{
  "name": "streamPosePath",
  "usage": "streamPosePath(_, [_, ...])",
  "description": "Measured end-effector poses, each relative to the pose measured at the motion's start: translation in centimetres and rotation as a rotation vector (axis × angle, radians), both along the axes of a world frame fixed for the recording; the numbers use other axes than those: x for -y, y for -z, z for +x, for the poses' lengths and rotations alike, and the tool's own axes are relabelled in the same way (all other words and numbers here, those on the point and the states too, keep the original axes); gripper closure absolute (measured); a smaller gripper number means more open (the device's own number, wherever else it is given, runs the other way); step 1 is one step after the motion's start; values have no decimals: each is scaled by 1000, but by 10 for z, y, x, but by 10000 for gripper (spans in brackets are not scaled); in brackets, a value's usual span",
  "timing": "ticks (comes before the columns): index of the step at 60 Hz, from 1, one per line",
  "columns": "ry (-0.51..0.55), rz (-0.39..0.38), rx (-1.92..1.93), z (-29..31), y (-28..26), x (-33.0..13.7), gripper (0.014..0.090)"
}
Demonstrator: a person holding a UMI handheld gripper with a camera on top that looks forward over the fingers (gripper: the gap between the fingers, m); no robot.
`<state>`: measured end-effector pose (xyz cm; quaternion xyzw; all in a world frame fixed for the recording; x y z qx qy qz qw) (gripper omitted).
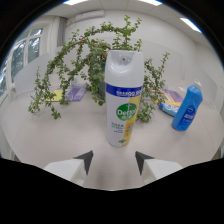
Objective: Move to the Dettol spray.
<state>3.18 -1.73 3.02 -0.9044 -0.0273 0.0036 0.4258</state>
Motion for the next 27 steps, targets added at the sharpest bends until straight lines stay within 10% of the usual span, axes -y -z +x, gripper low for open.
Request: streamPosePath(27, [3, 1, -4, -2, 0, -2, 208])
